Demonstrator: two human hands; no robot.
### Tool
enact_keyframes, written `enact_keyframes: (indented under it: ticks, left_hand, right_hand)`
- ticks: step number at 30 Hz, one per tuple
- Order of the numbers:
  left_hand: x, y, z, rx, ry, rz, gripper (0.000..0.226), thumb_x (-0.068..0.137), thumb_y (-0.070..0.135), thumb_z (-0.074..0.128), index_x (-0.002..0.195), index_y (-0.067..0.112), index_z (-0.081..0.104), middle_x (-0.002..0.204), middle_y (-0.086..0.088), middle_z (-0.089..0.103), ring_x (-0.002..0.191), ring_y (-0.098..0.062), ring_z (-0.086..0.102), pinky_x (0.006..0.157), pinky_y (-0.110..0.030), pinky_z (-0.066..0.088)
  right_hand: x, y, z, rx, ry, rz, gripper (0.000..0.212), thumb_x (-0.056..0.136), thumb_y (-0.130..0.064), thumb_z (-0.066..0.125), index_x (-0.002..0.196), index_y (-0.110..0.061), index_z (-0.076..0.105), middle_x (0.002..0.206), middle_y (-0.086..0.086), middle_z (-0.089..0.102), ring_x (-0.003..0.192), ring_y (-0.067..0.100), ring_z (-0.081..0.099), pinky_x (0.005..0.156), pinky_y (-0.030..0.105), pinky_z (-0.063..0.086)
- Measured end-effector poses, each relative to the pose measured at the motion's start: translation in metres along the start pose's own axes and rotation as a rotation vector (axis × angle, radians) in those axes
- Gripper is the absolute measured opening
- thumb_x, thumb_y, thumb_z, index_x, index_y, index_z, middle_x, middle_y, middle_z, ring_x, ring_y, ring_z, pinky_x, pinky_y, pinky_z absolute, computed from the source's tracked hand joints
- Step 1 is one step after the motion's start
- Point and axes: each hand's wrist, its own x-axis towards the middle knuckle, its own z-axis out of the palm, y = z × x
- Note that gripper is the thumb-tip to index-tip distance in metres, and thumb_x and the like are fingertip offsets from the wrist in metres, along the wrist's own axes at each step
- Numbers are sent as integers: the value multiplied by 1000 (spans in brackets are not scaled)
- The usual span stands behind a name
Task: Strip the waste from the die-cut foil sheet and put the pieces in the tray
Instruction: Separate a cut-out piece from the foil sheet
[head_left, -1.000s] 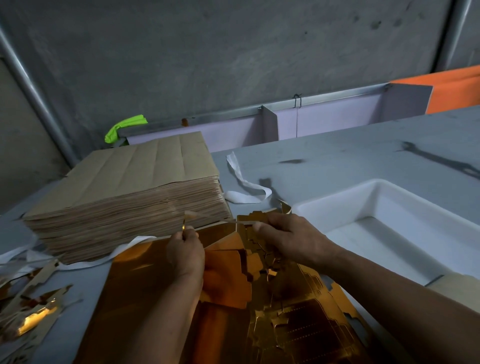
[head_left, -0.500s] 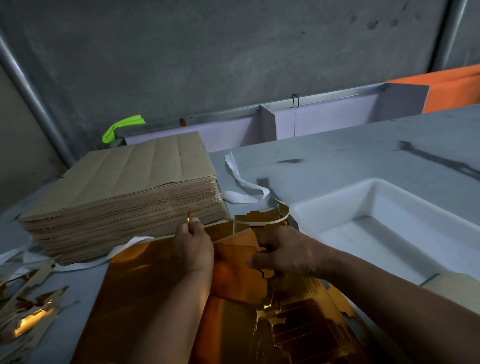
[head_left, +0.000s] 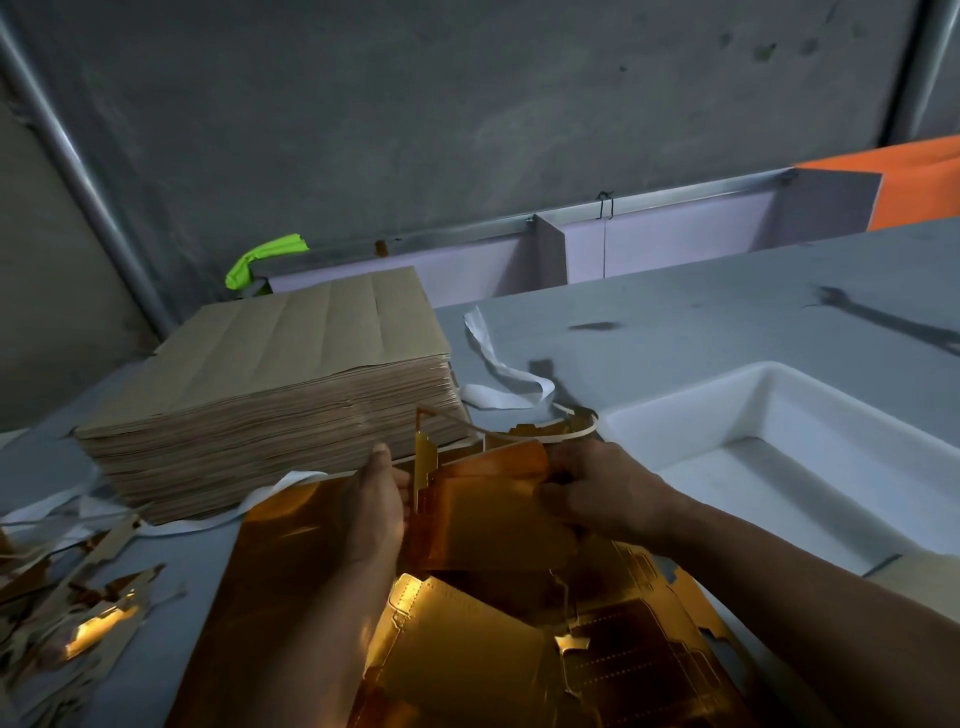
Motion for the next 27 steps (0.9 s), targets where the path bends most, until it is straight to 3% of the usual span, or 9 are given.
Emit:
enact_keyframes:
  ticks: [3, 7, 11, 17, 21, 24, 27]
  left_hand:
    - [-3, 1, -7, 38, -58, 16, 43, 104, 41, 35, 94, 10, 63, 91, -12, 67, 87, -26, 63, 73, -37, 48]
    - [-6, -1, -17, 90, -199, -40, 31, 102, 37, 44, 95, 12, 62, 84, -7, 64, 79, -23, 60, 79, -40, 49]
    - [-8, -4, -28, 69, -336, -103, 21, 101, 27, 48, 103, 11, 63, 90, -9, 67, 89, -27, 66, 70, -35, 50]
    - [-8, -6, -37, 174, -446, -159, 16, 99, 20, 52, 109, 14, 62, 107, -15, 65, 100, -30, 65, 85, -39, 52]
    - [-7, -8, -34, 288, -443, -83, 13, 100, 22, 49, 106, 19, 61, 107, -10, 62, 101, -27, 61, 85, -38, 50]
    - [-5, -7, -26, 356, -399, 8, 16, 103, 25, 43, 110, 20, 57, 106, -6, 59, 96, -20, 56, 71, -28, 43]
    - [-2, -11, -17, 400, -356, 72, 19, 105, 26, 39, 114, 18, 54, 105, -6, 56, 93, -16, 55, 66, -24, 40]
  right_hand:
    - [0, 0, 1, -29, 13, 7, 15, 95, -21, 59, 108, -16, 64, 98, 4, 65, 84, 21, 69, 73, 37, 62]
    - [1, 0, 1, -42, 11, 10, 11, 96, -22, 59, 105, -18, 62, 97, 1, 64, 83, 20, 69, 70, 35, 62]
    - [1, 0, 1, -38, 14, 17, 16, 96, -24, 59, 109, -17, 64, 95, 0, 64, 80, 19, 69, 65, 28, 60]
    - [0, -1, 1, -33, 15, 19, 6, 97, -24, 58, 101, -20, 61, 91, -3, 61, 78, 15, 66, 56, 19, 51]
    - [-1, -3, 0, -40, -2, 31, 24, 98, -26, 57, 119, -17, 61, 110, 3, 63, 87, 19, 68, 66, 27, 60]
    - [-1, -4, 1, -24, -7, 42, 24, 98, -28, 57, 120, -17, 58, 107, 0, 60, 80, 18, 68, 58, 20, 54]
    - [-2, -4, 1, -20, -10, 52, 22, 98, -29, 58, 117, -18, 58, 103, -1, 59, 77, 18, 68, 57, 18, 52]
